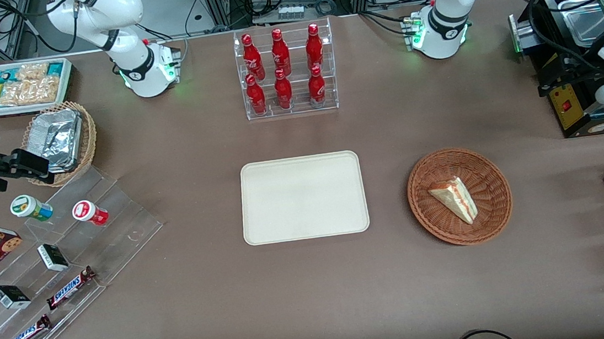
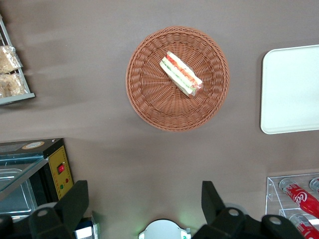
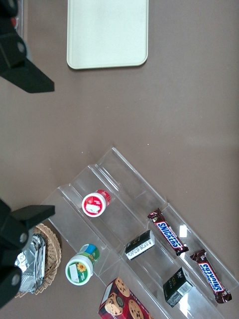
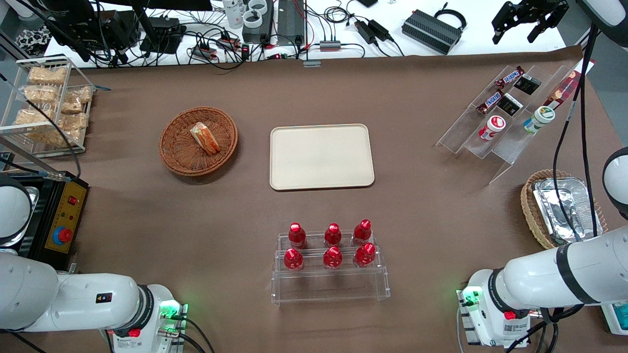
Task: Place sandwich from basket to tray
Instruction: 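Move the left gripper down over the sandwich in the wicker basket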
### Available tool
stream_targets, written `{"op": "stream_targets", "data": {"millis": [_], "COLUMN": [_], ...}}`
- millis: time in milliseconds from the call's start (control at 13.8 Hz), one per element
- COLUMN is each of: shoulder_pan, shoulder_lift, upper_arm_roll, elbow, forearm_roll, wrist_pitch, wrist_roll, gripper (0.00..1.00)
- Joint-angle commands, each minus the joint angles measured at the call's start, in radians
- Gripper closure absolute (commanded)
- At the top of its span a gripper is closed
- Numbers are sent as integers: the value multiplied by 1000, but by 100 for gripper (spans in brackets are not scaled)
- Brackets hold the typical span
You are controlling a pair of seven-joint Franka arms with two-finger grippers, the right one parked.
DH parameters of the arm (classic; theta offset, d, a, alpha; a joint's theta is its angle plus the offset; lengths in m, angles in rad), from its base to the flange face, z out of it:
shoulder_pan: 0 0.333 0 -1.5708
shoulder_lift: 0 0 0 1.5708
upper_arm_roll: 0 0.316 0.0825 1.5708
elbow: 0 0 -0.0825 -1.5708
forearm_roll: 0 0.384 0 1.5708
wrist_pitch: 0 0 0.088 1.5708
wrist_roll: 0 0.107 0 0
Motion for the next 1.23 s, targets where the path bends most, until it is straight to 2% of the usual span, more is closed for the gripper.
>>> {"op": "stream_targets", "data": {"millis": [0,217,361,867,1157], "shoulder_pan": [1,-11,-8,-27,-76], "shoulder_lift": [-3,39,81,153,176], "upper_arm_roll": [-7,-4,-4,-9,-7], "elbow": [4,-1,-18,-324,-467], "forearm_roll": [-4,7,10,21,25], "wrist_pitch": [-8,9,62,536,722], "wrist_roll": [21,-7,-147,-655,-795], "gripper": [0,0,0,0,0]}}
